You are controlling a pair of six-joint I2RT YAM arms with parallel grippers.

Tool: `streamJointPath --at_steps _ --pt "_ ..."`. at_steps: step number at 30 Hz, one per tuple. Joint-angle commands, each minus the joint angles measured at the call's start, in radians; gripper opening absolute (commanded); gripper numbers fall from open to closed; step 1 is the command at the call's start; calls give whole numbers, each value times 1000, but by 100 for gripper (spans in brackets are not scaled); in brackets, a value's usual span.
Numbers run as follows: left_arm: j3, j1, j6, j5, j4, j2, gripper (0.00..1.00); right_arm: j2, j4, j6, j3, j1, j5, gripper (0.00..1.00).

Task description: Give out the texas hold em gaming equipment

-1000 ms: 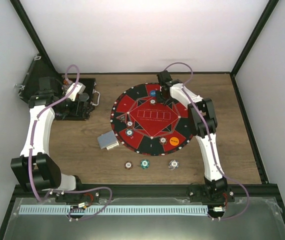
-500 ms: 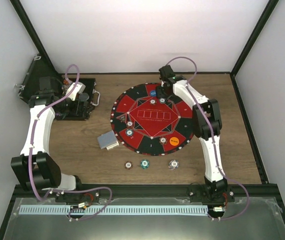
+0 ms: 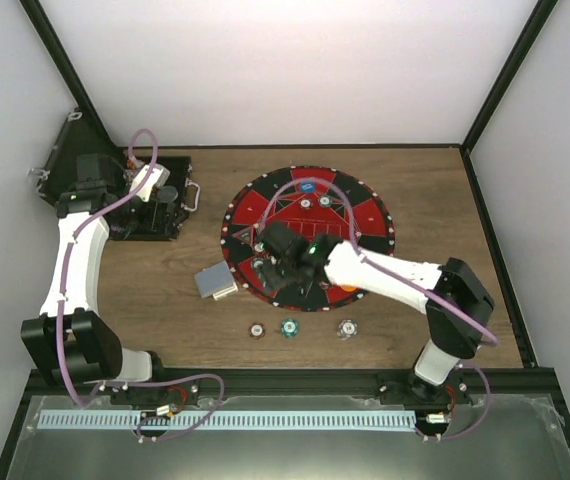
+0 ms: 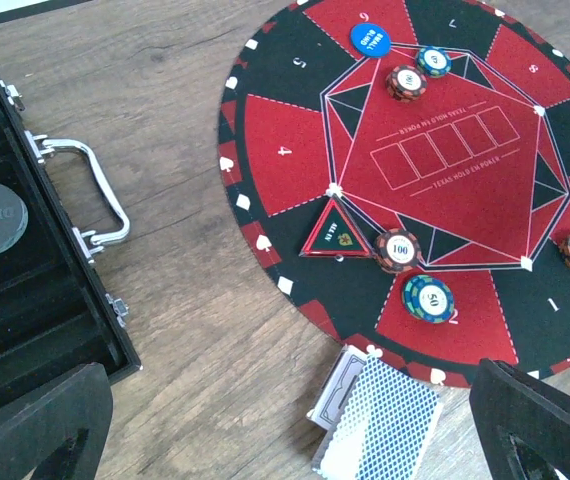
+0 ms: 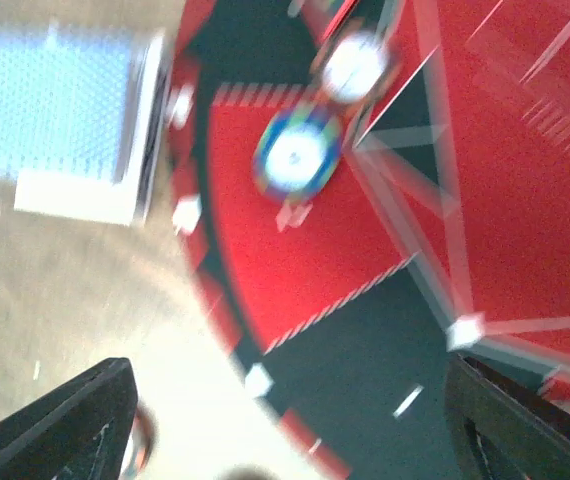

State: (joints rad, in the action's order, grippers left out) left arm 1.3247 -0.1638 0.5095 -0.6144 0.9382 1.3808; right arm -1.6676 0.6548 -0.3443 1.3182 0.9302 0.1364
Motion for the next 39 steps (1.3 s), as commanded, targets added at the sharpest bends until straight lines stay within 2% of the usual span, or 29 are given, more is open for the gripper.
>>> streamJointPath --at_steps 1,8,15,25,39 --pt "-16 -5 5 -11 16 -26 100 40 29 -146 -123 131 10 87" --pt "-25 -5 0 -17 16 -34 100 32 -6 -243 -261 239 -33 88" --pt "-24 -5 -2 -10 14 -36 100 10 -39 -248 -310 251 -78 80" --pt "-24 -5 -7 -7 8 -35 100 -35 -44 -233 -318 252 -68 68" --pt "-27 -5 -8 2 4 -44 100 -42 -25 -223 -294 251 -31 39"
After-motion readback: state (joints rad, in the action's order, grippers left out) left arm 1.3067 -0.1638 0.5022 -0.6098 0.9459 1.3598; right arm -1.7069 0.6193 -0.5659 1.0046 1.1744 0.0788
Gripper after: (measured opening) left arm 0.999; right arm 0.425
